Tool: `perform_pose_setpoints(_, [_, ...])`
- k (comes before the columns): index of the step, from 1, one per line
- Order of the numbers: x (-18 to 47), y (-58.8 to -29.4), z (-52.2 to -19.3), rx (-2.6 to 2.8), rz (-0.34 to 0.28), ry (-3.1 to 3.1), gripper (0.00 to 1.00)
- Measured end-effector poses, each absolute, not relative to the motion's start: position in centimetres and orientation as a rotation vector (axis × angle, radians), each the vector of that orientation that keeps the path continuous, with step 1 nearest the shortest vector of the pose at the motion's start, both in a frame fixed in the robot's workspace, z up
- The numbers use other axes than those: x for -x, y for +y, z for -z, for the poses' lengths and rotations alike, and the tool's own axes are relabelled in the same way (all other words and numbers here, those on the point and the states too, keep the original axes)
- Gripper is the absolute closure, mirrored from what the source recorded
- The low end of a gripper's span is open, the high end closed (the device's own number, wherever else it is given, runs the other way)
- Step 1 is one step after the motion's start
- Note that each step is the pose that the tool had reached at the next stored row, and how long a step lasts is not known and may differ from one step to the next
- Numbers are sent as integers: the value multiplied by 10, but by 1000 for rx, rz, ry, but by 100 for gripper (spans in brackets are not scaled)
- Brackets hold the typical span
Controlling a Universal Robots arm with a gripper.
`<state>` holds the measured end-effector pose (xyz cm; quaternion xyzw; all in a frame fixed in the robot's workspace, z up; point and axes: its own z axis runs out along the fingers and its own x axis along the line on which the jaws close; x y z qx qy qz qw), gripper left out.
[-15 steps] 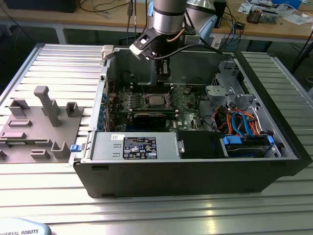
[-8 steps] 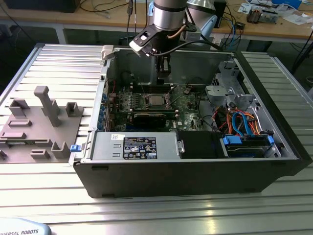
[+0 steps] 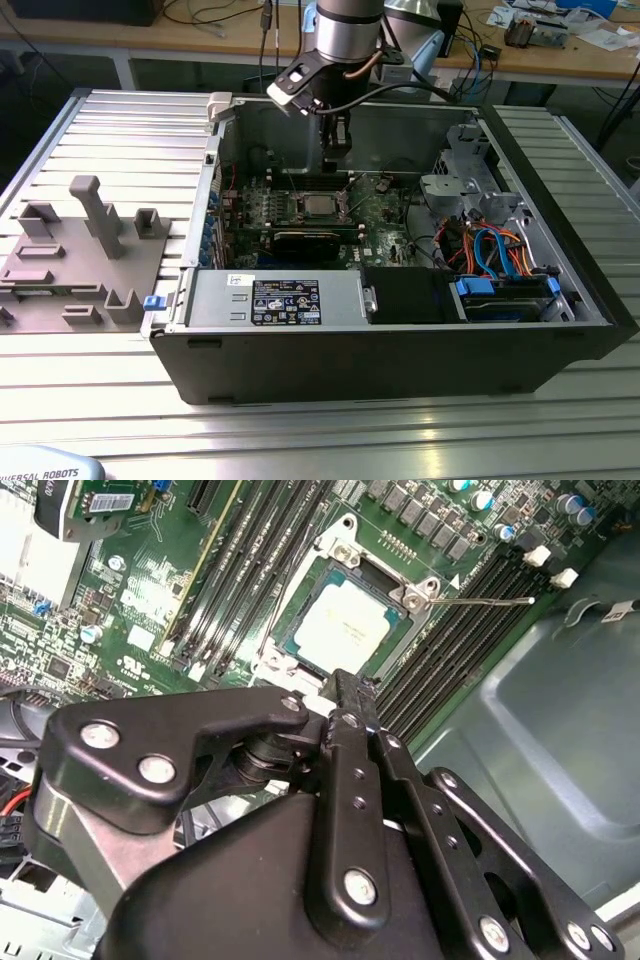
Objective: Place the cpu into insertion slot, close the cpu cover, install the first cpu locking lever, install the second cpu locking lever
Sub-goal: 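Close the cpu cover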
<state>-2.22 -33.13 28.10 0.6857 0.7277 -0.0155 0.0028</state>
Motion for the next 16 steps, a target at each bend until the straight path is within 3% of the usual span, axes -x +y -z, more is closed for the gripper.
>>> perform_pose_setpoints(16, [4,-331,-281,-2151,51,2283,89])
